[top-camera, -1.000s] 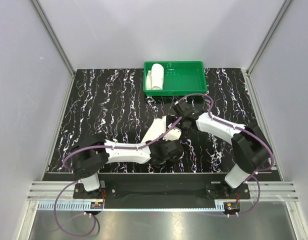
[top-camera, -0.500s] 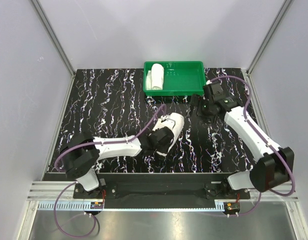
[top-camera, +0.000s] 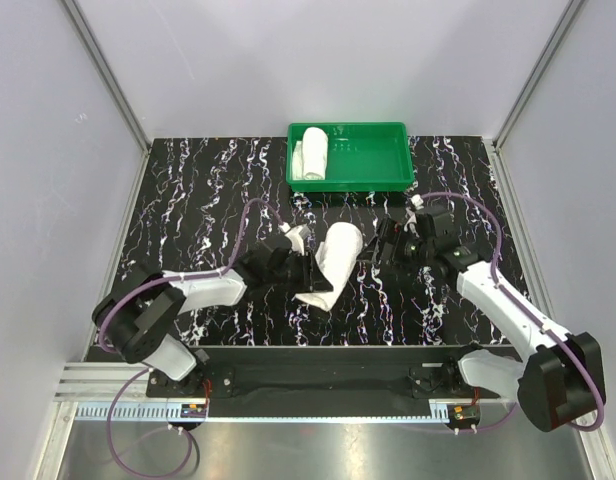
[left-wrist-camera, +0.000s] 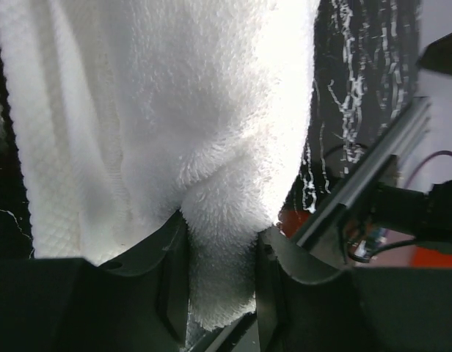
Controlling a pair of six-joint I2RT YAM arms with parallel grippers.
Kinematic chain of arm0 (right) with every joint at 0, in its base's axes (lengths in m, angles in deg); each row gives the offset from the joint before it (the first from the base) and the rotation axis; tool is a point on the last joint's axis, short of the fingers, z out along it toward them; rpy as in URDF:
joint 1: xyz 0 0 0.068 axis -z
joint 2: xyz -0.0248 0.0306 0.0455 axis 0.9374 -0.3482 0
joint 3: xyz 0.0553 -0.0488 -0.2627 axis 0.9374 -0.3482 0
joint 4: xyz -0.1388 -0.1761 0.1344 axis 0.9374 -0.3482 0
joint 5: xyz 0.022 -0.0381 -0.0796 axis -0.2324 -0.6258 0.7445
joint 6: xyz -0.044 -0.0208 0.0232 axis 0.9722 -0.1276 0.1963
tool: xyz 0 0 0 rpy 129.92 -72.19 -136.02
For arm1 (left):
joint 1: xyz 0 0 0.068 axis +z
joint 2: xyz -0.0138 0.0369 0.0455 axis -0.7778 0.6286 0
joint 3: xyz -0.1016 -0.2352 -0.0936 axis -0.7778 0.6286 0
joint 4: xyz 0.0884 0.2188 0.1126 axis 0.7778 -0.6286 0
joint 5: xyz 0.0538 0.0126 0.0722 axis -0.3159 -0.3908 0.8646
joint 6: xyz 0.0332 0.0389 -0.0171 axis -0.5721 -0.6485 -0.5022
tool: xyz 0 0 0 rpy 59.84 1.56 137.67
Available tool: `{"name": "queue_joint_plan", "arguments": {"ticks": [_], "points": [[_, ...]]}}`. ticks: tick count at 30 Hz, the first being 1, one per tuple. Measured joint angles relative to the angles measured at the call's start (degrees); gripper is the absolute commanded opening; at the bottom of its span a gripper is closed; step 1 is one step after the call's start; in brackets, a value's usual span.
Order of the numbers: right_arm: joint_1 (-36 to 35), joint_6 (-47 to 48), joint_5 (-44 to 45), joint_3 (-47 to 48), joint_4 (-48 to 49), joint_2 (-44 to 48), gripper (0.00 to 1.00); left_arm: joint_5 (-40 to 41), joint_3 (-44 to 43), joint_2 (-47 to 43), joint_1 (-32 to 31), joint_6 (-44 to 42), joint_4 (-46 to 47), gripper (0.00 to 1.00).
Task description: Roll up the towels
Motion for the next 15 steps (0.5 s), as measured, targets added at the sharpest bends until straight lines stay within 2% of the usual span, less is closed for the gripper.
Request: {"name": "queue_joint_plan", "arguments": {"ticks": [5,8,15], "points": [[0.00,-5.11,-6.19,-9.73,13.18,-0.20,1.00,-9.55,4.74,2.38,5.40,5.44,10.91,0.22],[0.00,-8.28,-8.74,-13.81,22.18,-2.38,1.00,-13.14,5.27,4.07,7.10,6.82,13.99,0.23],[-0.09,-12.26,-10.93,-16.72,39.76,-11.02,1.00,-19.45,5.07,8.76,8.72,8.00,19.87,0.24]]}}
